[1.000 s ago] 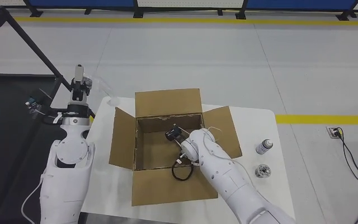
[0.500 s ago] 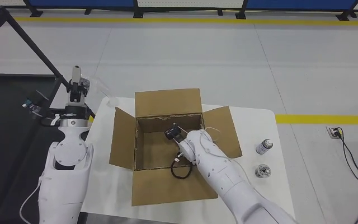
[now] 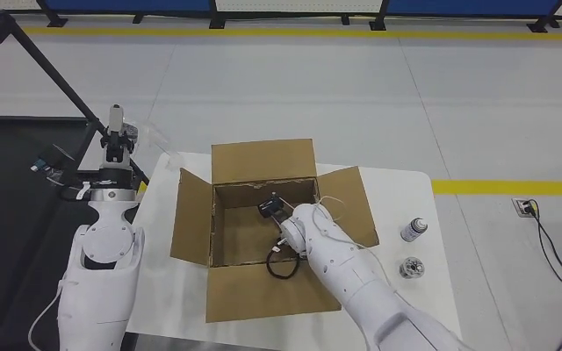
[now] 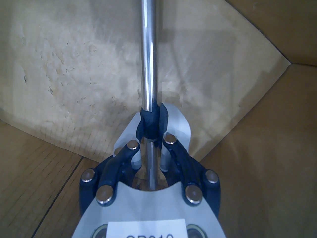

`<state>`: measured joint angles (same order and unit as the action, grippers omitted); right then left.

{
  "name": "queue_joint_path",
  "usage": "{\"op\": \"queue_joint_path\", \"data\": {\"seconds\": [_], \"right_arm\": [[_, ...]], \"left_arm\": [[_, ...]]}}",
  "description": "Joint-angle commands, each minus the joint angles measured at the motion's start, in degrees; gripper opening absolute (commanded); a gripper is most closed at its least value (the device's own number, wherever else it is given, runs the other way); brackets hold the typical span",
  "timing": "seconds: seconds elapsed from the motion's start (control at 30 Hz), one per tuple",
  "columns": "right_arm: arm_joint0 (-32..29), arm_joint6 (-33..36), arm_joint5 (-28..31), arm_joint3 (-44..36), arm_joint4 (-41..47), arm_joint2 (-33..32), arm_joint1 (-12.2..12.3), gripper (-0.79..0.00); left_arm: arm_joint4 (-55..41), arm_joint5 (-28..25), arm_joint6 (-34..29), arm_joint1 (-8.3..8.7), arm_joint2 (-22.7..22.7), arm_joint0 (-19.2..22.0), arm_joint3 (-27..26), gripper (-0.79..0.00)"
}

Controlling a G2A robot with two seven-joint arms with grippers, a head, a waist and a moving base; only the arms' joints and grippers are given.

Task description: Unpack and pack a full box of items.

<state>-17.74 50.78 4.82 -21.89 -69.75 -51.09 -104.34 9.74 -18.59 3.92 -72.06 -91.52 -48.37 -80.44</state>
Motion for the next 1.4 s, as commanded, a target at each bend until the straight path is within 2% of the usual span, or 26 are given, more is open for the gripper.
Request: {"op": "queue_joint_path", "data": {"seconds": [0.0,0.27,0.43,0.53,0.67,0.8,0.93,1.2,1.3,1.37], "right_arm": [[0.43,-0.54,1.01,-0.18,0.76,-0.46,0.08,-0.785],[0.21,-0.92,6.19,-5.32,2.14,-2.36,1.42,-0.785],[-3.86,1.52,8.92,-17.17,1.15,-5.00,3.79,-0.785],[-10.06,4.16,8.61,-29.99,-1.06,-7.77,5.85,-0.785],[-21.89,7.53,6.63,-52.54,-5.96,-12.07,8.46,-0.785],[-32.69,7.23,3.88,-72.93,-10.62,-15.79,10.09,-0.785],[-40.56,5.59,0.02,-88.15,-16.54,-18.44,11.05,-0.785],[-53.77,7.82,-5.00,-108.71,-24.61,-24.81,12.34,-0.785],[-58.47,8.87,-6.95,-112.75,-25.42,-28.36,12.66,-0.785],[-60.59,9.12,-8.02,-112.75,-24.89,-30.47,12.79,-0.785]], "left_arm": [[0.00,-0.03,-0.12,0.00,0.02,-0.01,-0.20,0.000],[-0.12,-0.33,-0.29,-0.03,0.25,0.09,-0.51,0.000],[-0.19,-0.70,-0.43,-0.01,0.16,0.03,-1.00,0.000],[-0.28,-0.85,-0.37,0.00,0.06,0.00,-1.18,0.000],[-0.35,-1.23,-0.52,0.00,0.10,0.01,-1.52,0.000],[-0.53,-1.69,-0.89,-0.01,0.33,0.02,-1.84,0.000],[-0.76,-2.08,-1.10,-0.04,0.53,-0.12,-2.11,0.000],[-1.26,-2.78,-1.42,-0.08,0.79,-0.86,-2.75,0.000],[-1.58,-2.92,-1.71,-0.11,0.99,-1.01,-2.96,0.000],[-1.68,-3.05,-1.86,-0.14,1.25,-1.06,-3.10,0.000]]}}
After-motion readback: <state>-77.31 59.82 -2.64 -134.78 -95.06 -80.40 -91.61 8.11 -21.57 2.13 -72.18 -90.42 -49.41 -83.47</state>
